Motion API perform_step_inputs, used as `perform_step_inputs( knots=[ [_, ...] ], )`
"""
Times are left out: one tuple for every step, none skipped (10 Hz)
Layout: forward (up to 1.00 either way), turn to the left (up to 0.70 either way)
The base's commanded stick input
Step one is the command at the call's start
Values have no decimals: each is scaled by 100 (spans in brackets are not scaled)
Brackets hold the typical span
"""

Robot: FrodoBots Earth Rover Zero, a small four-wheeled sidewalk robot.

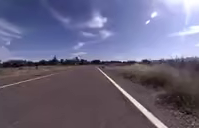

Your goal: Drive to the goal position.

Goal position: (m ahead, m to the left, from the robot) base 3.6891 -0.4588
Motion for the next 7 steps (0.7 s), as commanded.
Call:
perform_step_inputs(
  knots=[
    [99,0],
    [99,0],
    [99,0],
    [99,0],
    [99,0],
    [99,0],
    [99,0]
  ],
)
